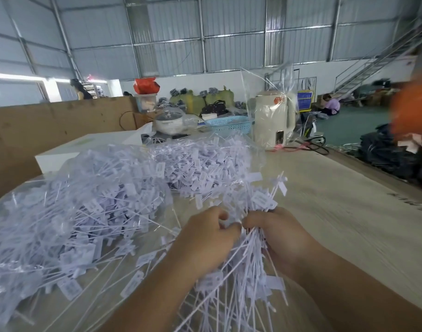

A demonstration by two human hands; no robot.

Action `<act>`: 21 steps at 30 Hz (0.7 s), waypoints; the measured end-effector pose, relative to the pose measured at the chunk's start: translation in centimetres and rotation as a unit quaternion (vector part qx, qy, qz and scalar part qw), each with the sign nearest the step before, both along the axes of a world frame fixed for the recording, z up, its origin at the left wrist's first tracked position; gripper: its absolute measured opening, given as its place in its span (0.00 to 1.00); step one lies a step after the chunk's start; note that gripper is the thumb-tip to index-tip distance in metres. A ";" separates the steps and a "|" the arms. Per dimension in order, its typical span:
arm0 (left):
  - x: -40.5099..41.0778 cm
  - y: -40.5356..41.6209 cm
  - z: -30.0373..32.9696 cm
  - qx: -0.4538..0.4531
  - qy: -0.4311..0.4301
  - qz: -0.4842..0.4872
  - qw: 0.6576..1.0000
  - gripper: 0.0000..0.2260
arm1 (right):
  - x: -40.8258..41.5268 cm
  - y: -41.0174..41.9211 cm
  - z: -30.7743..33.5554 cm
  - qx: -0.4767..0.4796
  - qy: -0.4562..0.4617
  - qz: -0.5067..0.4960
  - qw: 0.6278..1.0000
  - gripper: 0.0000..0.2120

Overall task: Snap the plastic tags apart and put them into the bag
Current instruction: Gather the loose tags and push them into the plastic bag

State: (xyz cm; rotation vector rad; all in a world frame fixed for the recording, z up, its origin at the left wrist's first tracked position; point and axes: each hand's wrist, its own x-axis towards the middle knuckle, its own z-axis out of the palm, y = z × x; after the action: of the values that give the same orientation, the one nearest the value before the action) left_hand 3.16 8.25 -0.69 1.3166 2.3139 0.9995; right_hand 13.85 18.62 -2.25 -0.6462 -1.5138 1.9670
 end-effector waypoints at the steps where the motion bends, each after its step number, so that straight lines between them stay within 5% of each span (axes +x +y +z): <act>1: 0.4 0.3 0.0 0.004 -0.014 -0.004 1.000 0.11 | 0.0 -0.1 0.0 -0.001 0.008 0.014 1.000 0.11; 4: 1.2 1.2 0.4 0.046 -0.065 -0.004 0.997 0.09 | 0.1 -0.5 0.2 -0.008 0.043 0.054 0.998 0.09; 7: 1.4 1.6 0.7 0.080 -0.183 -0.007 0.980 0.22 | 0.2 -0.4 0.2 0.024 0.054 0.069 0.996 0.09; 11: 2.4 2.3 0.9 0.095 -0.266 0.008 0.959 0.38 | -0.3 -1.0 0.3 0.282 -0.058 0.008 0.958 0.12; 17: 2.5 2.9 0.6 0.179 -0.358 0.064 0.914 0.19 | -1.1 -1.6 -0.3 0.447 -0.176 -0.024 0.877 0.09; 21: 2.1 2.8 0.3 0.197 -0.356 0.105 0.907 0.09 | 0.1 -1.5 0.4 0.425 -0.204 0.051 0.881 0.09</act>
State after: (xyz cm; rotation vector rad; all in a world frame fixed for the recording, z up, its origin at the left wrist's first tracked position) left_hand 5.27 11.06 -0.44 0.6282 1.7493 1.7363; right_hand 13.99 17.07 -1.89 -0.5950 -2.4613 1.0400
